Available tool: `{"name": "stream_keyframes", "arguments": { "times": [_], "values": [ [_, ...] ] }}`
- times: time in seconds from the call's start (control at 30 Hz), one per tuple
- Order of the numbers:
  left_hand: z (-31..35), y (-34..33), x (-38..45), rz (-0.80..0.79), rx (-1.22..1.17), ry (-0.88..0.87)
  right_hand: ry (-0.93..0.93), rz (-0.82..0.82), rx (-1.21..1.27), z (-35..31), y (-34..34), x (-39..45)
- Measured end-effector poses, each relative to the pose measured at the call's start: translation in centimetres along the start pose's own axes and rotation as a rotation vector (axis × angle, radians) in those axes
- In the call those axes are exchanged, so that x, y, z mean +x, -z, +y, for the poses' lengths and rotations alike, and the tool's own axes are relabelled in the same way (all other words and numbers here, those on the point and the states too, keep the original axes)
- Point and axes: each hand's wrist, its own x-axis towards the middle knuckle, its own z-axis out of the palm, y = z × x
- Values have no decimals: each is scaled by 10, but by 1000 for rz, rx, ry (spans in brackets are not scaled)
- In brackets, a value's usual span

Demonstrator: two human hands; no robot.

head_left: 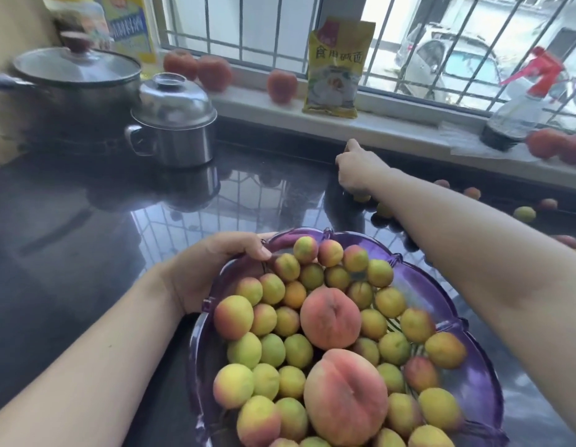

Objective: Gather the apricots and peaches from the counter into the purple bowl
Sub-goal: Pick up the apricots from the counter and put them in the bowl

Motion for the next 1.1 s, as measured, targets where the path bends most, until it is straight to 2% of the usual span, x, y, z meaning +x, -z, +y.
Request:
{"name": "stream_keyframes", "arguments": {
  "times": [0.13,0.3,0.47,0.57,0.67,0.73,0.83,0.93,1.0,1.1],
  "values": [
    [1,-3,1,29,-12,-33,88,140,152,-8,13,-16],
    [1,-9,0,26,15,-68,141,340,560,-12,48,-77],
    [3,-22,3,216,164,-225,143,340,914,-9,81,-184],
    [-1,-17,1,390,304,-421,94,328,923,-3,89,-243],
    [1,-22,-13,488,290,-632,62,274,943,1,76,-283],
    [0,-32,-28,532,363,-745,31,245,922,4,62,-300],
    [-19,-47,-60,572,740,-835,13,284,848,4,42,-310],
    [-49,-40,-89,534,1337,-948,8,354,721,-3,35,-312],
    [-64,-31,-98,484,1443,-923,10,355,686,-7,33,-313],
    [-73,-28,-101,467,1382,-791,23,365,676,-12,27,-313]
  ]
}}
